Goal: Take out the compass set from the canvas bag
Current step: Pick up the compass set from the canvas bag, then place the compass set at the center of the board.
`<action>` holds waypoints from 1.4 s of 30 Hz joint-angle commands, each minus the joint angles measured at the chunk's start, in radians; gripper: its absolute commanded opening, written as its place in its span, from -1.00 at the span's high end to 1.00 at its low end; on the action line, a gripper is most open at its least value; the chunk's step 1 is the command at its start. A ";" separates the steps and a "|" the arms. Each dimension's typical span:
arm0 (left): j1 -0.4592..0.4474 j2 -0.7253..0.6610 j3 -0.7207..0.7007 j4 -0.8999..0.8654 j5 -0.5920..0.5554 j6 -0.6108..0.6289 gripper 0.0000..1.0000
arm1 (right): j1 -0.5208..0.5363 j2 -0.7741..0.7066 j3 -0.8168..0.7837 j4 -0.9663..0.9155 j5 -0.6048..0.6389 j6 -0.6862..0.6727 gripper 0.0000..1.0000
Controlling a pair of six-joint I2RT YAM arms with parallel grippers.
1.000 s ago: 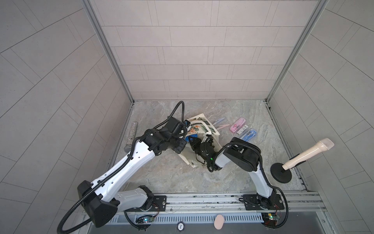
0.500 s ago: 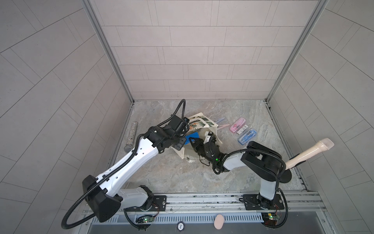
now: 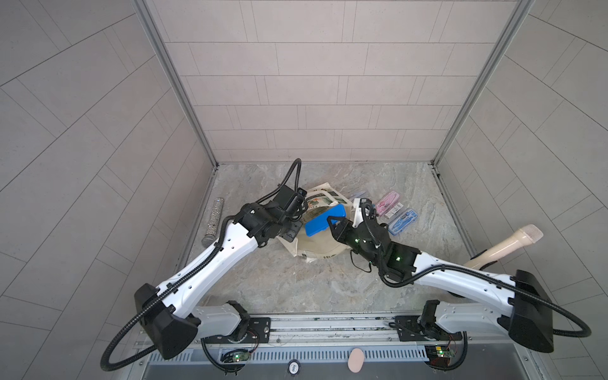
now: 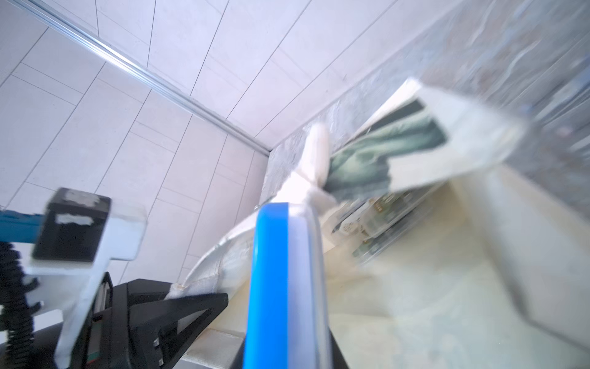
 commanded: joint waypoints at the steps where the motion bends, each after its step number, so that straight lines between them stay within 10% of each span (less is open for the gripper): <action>1: 0.010 0.007 0.024 -0.017 -0.029 -0.016 1.00 | -0.004 -0.123 0.048 -0.328 0.140 -0.137 0.56; 8: 0.023 0.039 0.010 0.024 -0.040 -0.041 1.00 | -0.093 -0.398 0.064 -0.647 0.322 -0.184 0.52; 17: 0.030 0.062 0.065 0.009 -0.029 -0.024 1.00 | -0.614 -0.535 -0.086 -0.702 -0.061 -0.060 0.51; 21: 0.032 0.048 0.052 0.008 -0.017 -0.013 1.00 | -0.746 -0.460 -0.301 -0.412 -0.328 0.154 0.50; 28: 0.032 0.049 0.045 0.018 -0.002 -0.002 1.00 | -0.746 -0.262 -0.413 -0.059 -0.337 0.402 0.45; 42: 0.032 0.061 0.062 0.020 0.019 -0.007 1.00 | -0.745 0.348 -0.161 0.216 -0.482 0.446 0.42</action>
